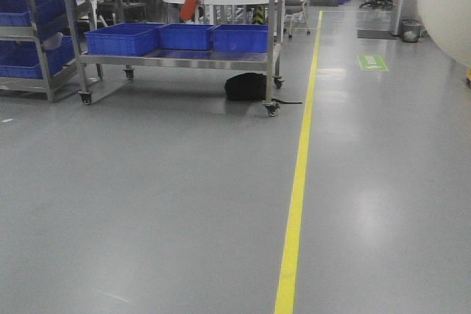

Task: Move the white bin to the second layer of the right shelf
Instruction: 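Drive forward along the yellow floor line holding the white bin, then turn toward the blue-bin racks carrying the white bin in the right gripper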

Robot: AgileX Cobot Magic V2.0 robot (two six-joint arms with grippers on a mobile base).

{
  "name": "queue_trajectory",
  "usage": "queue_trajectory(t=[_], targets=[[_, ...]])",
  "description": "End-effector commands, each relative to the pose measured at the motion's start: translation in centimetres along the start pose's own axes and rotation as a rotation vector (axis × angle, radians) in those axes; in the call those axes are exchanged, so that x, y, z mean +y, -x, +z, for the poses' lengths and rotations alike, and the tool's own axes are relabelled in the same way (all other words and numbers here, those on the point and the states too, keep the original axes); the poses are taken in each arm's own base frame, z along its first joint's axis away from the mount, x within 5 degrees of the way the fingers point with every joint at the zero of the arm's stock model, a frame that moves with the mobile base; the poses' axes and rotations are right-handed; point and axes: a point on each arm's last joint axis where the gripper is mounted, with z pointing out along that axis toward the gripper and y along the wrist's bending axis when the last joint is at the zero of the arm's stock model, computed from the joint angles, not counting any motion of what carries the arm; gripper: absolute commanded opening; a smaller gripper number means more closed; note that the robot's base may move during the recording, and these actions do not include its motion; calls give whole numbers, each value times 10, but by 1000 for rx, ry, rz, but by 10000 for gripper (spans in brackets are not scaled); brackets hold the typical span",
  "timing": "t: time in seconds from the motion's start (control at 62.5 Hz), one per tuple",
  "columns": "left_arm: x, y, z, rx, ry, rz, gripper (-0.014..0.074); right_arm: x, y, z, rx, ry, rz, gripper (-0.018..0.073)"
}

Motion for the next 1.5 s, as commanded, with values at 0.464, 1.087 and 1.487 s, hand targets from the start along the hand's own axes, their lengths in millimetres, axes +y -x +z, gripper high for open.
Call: queue_trajectory(t=[0.464, 1.087, 1.487], targets=[[0, -3, -1, -66, 4, -13, 85, 3, 19, -5, -143, 18, 4, 56], [0, -3, -1, -66, 4, -13, 85, 3, 19, -5, -143, 18, 4, 56], [0, -3, -1, -66, 4, -13, 85, 3, 19, -5, -143, 18, 4, 56]])
